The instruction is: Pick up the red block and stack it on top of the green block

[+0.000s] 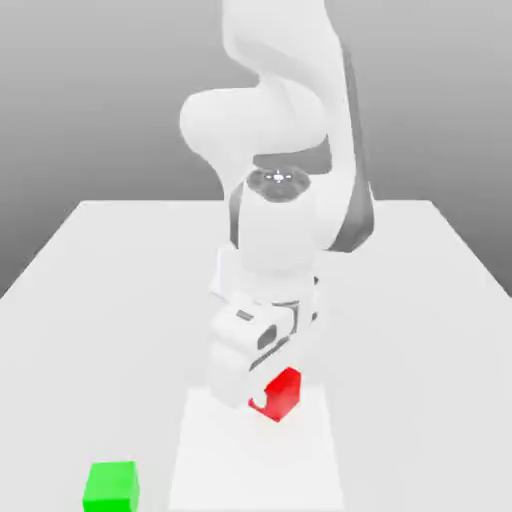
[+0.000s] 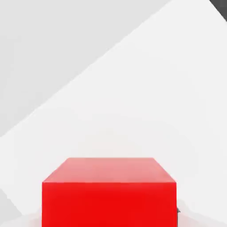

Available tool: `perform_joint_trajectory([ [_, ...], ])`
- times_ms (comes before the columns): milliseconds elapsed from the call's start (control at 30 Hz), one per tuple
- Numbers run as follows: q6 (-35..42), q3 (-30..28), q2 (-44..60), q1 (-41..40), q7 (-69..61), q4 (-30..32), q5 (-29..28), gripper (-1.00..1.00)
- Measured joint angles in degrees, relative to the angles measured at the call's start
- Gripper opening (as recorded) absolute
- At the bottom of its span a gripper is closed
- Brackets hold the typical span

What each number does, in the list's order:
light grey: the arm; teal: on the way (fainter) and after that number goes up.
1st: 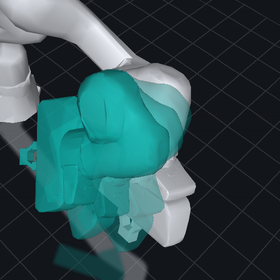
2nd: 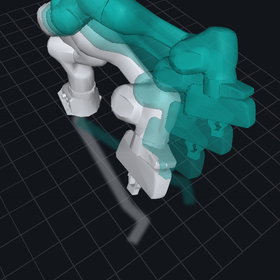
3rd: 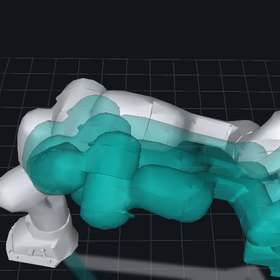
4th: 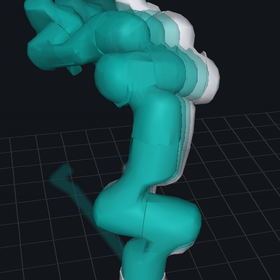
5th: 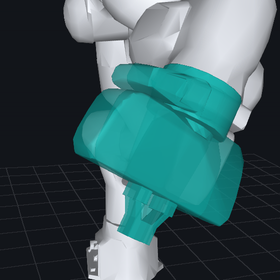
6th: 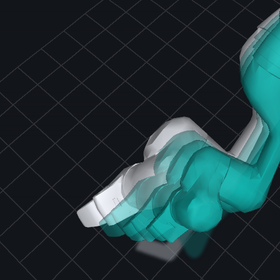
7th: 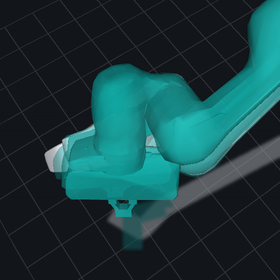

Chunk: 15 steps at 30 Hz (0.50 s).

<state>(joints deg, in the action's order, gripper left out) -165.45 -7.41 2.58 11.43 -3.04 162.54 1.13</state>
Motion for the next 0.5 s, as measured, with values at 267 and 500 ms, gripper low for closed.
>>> perform_joint_trajectory([
  [267,8.42,-1.95,-2.12,-5.99,7.26,-5.92,-3.69,-1.00],
  [500,15.80,-5.18,5.03,-12.12,13.93,-20.26,-0.09,-1.00],
])
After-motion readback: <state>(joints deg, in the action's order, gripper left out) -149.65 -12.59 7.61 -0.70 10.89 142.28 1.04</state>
